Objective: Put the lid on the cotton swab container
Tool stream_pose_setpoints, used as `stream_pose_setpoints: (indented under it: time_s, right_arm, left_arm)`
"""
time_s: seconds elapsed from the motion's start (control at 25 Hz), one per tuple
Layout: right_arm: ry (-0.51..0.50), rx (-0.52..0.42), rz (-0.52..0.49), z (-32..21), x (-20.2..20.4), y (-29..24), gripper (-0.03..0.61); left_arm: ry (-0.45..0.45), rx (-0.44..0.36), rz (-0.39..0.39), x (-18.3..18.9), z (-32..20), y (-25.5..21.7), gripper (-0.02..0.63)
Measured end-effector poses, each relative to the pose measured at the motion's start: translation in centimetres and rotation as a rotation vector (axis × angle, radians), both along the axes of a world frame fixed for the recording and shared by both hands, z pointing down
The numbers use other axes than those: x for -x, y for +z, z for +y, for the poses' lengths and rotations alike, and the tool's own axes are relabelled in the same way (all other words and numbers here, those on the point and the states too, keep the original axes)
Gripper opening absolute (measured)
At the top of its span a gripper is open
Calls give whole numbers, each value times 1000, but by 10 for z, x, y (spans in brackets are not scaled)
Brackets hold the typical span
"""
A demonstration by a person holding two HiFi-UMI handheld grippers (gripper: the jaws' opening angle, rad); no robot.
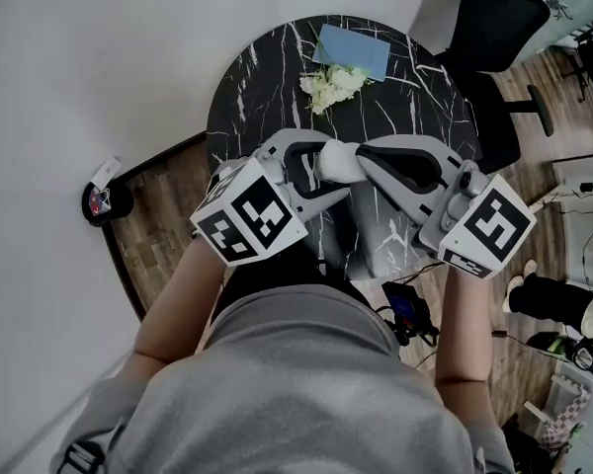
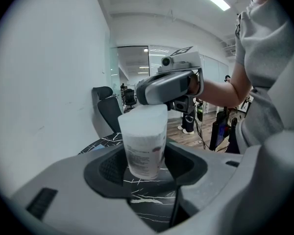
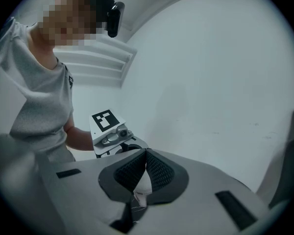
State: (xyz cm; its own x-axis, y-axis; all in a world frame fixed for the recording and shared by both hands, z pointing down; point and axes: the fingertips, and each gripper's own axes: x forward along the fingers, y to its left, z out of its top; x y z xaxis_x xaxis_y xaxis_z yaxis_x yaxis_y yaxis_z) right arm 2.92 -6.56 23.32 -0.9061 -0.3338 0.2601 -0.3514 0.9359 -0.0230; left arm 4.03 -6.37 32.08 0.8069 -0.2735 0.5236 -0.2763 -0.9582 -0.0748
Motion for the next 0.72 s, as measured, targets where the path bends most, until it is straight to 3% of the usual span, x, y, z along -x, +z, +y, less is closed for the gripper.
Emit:
stream_pose_setpoints:
  time_s: [0.52, 0.72]
  right_arm:
    - [30, -20, -4, 0, 3, 1, 25]
    - [33, -82, 71, 3, 7, 4, 25]
  left_arm:
    - [-21, -5, 32, 1, -3, -4, 236]
    - [-26, 4, 20, 2, -3, -1, 236]
